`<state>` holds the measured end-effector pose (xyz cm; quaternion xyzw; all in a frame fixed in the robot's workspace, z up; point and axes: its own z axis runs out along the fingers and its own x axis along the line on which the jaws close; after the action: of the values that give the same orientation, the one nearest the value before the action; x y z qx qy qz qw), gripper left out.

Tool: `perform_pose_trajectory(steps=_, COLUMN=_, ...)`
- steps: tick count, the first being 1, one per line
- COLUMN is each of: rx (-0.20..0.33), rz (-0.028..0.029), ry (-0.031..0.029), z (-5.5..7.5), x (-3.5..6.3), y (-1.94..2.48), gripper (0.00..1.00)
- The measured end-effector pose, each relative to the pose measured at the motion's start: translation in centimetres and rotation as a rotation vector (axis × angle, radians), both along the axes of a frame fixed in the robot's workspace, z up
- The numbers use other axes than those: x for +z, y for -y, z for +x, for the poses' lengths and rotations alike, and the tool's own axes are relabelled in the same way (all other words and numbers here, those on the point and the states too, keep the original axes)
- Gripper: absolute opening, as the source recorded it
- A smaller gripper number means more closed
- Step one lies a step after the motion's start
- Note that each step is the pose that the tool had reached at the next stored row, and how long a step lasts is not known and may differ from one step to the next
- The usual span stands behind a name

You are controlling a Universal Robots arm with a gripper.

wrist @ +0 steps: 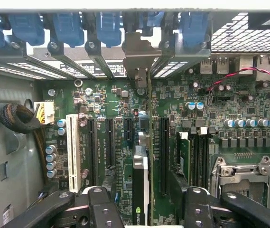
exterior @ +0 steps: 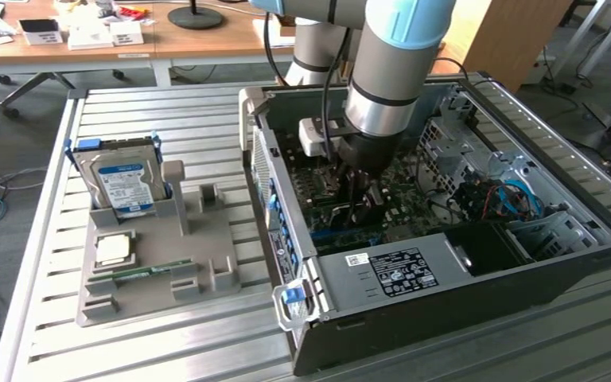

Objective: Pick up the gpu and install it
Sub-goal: 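Press down on the gpu until it lock into place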

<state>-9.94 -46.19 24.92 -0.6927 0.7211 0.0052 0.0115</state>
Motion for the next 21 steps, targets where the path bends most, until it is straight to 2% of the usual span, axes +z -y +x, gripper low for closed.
perform_pose_trajectory(steps=2, rx=0.000, rz=-0.0003, ry=-0.0003, z=0.00, x=0.02, y=-0.08, gripper=0.57)
perform_pose_trajectory(steps=6, rx=0.000, rz=0.0027, ry=-0.0001, z=0.01, x=0.00, y=-0.32, gripper=0.57)
perform_pose_trajectory(steps=21, rx=0.021, rz=0.0031, ry=-0.0001, z=0.14, x=0.01, y=-0.40, gripper=0.57)
